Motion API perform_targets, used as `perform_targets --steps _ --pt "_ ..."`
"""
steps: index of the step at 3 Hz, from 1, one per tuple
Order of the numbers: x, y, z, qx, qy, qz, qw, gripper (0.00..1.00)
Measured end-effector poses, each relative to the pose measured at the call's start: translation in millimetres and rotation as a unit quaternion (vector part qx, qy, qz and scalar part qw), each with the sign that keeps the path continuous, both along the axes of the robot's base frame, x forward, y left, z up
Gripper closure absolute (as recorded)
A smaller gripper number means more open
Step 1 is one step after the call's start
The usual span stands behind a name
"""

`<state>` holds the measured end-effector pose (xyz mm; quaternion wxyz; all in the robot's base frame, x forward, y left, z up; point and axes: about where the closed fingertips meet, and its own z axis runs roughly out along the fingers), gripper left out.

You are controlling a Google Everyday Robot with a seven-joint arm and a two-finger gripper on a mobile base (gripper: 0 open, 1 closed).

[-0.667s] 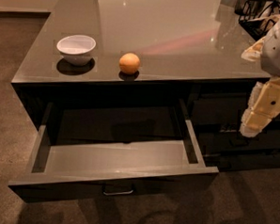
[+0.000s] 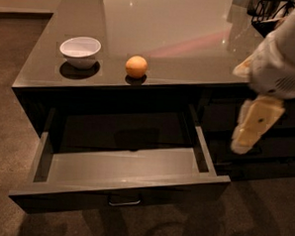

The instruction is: Close top drawer

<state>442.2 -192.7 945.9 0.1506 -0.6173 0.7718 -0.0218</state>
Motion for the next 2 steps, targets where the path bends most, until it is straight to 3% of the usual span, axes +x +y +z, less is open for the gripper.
perform_targets --steps 1,2 --pt "1.9 32.8 -66.3 0.02 0.03 0.033 0.9988 0.0" --pt "6.0 57.7 -156.9 0.051 0.023 0.045 0.9974 0.0"
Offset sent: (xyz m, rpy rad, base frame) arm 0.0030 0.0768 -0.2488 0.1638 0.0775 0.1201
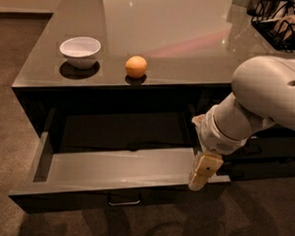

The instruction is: Close top drawer

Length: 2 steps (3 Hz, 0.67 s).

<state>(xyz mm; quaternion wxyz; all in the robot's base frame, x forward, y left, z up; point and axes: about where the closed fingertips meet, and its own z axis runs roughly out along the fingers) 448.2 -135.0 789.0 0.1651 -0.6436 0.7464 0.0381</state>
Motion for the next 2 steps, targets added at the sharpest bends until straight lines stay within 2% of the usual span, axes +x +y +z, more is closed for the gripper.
perform_targets --steps 1,2 --pt "0.6 0.3 0.3 0.0 0.0 0.0 1.0 0.0" --pt "3.7 11.9 -26.3 -0.006 -0.004 0.02 0.9998 0.0"
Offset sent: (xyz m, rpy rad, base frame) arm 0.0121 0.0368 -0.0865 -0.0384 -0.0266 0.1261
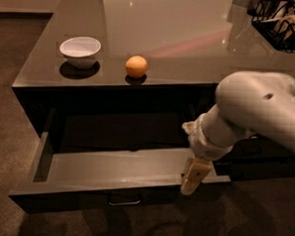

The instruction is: Close top drawer

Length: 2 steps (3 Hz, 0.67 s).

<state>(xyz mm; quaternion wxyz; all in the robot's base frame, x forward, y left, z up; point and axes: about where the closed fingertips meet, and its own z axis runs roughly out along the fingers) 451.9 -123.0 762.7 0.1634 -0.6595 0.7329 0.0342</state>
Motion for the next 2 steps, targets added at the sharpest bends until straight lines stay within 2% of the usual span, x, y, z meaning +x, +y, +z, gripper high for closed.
perform_targets --steps 1,2 --pt "5.5 23.4 -50.8 -0.007 -0.001 0.04 0.9992 0.0" --pt "7.7 36.9 -75.6 -0.022 0.004 0.065 0.9977 0.04"
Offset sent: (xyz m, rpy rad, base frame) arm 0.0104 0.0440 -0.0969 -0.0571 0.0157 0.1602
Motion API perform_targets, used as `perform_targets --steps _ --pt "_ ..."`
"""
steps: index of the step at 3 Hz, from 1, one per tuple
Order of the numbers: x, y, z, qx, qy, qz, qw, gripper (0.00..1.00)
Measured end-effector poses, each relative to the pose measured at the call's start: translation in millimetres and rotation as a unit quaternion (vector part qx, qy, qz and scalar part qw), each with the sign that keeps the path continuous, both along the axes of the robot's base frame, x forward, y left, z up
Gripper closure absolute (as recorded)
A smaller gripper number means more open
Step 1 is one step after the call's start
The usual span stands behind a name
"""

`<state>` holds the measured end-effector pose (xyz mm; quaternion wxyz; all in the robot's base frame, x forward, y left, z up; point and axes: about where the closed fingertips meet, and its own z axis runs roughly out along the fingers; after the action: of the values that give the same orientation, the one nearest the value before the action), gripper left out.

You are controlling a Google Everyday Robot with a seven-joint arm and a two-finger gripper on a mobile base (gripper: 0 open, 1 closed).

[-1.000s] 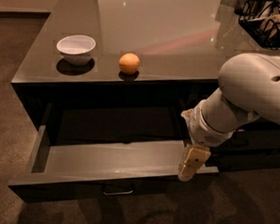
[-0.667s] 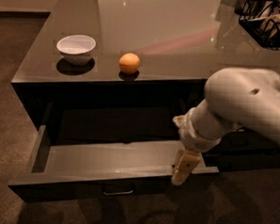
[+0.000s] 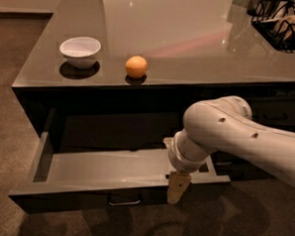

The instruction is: Close top drawer

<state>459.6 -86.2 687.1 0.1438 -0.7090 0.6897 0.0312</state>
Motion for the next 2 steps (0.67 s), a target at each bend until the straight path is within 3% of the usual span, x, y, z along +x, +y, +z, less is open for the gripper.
perform_targets --steps 1,2 --pt "5.5 10.5 -11.9 -0.008 0.003 0.014 0.9999 0.13" --pt "14.9 17.2 -16.9 -0.007 0.004 0.017 0.9998 0.35"
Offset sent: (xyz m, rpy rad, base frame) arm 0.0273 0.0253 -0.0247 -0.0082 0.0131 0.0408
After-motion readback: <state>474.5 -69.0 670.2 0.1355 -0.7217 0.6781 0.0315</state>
